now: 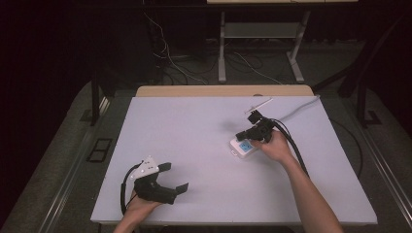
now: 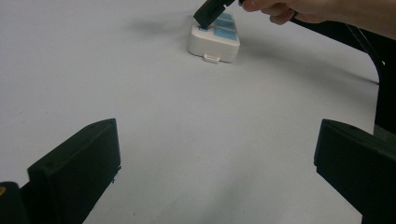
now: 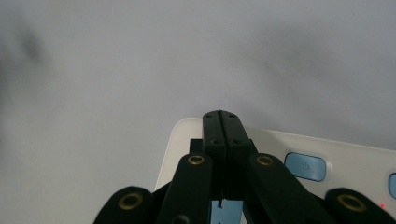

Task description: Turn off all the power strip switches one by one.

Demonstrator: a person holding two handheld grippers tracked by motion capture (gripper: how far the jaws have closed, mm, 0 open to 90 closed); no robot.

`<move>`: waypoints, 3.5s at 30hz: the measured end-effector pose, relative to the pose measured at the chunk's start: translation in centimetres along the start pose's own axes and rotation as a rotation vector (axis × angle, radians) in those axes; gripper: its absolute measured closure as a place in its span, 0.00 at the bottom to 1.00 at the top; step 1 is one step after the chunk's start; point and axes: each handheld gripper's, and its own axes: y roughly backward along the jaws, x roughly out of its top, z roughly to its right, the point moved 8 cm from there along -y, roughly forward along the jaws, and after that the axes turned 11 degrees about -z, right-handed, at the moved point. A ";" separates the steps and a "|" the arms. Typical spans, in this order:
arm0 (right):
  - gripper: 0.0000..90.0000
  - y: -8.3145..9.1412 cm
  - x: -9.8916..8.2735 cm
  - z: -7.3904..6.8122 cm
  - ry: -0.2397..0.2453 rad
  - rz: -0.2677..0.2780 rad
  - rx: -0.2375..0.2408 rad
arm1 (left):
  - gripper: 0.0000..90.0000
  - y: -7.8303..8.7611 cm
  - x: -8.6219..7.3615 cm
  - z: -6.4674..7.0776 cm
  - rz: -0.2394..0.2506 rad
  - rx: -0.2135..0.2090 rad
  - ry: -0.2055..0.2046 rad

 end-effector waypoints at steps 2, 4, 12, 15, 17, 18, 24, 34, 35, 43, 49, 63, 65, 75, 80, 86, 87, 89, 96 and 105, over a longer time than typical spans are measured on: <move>1.00 0.0 -0.1 0.0 0.005 0.002 0.004 | 0.00 0.0 0.0 0.0 -0.001 0.000 -0.002; 1.00 0.0 -0.1 0.0 0.014 0.004 0.001 | 0.00 -0.1 0.0 0.1 -0.003 -0.001 -0.003; 1.00 0.0 -0.2 0.1 0.019 0.011 0.015 | 0.00 -0.1 -0.1 0.1 -0.006 -0.002 -0.005; 1.00 0.0 -0.2 0.2 0.020 0.022 0.025 | 0.00 -0.1 -0.1 0.1 -0.007 -0.003 -0.006; 1.00 -0.1 -0.3 0.2 0.020 0.025 0.027 | 0.00 -0.1 -0.1 0.2 -0.007 -0.003 -0.006; 1.00 -0.1 -0.3 0.2 0.019 0.025 0.023 | 0.00 -0.1 -0.1 0.2 -0.006 -0.003 -0.006; 1.00 -0.1 -0.3 0.3 0.010 0.031 0.034 | 0.00 -0.1 0.0 0.2 -0.005 -0.006 -0.009; 1.00 -0.1 -0.3 0.3 0.001 0.031 0.040 | 0.00 0.0 0.0 0.0 -0.003 -0.004 -0.009; 1.00 -0.1 -0.3 0.3 0.001 0.026 0.039 | 0.00 0.0 0.0 0.0 -0.003 -0.004 -0.009; 1.00 0.4 -0.2 0.1 0.006 0.012 0.043 | 0.00 0.1 0.0 0.0 -0.002 -0.004 -0.007; 1.00 1.0 0.1 0.0 0.004 0.026 0.049 | 0.00 0.0 0.0 0.0 -0.003 -0.004 -0.008; 1.00 3.7 0.7 0.7 0.009 0.046 0.009 | 0.00 0.0 0.0 0.0 -0.004 -0.005 -0.008; 1.00 4.0 0.8 0.9 0.003 0.047 0.006 | 0.00 0.0 0.0 0.0 -0.003 -0.005 -0.007; 1.00 4.7 1.0 1.7 -0.006 0.046 -0.015 | 0.00 0.0 0.0 0.0 -0.004 -0.004 -0.006; 1.00 4.5 1.0 2.3 -0.017 0.042 -0.019 | 0.00 0.1 -0.1 -0.1 -0.005 -0.003 -0.006; 1.00 4.0 0.9 2.9 -0.025 0.037 -0.017 | 0.00 0.1 0.0 -0.1 -0.003 -0.001 -0.006; 1.00 3.9 0.9 2.9 -0.029 0.035 -0.014 | 0.00 0.1 0.0 -0.1 -0.004 -0.001 -0.008; 1.00 3.5 0.9 3.0 -0.031 0.032 -0.010 | 0.00 0.1 0.0 -0.2 -0.004 -0.001 -0.007; 1.00 2.6 0.7 3.3 -0.037 0.009 -0.008 | 0.00 0.1 0.0 -0.2 0.000 0.000 -0.008; 1.00 2.0 0.5 3.7 -0.046 -0.004 -0.008 | 0.00 0.2 0.0 -0.2 -0.001 0.000 -0.009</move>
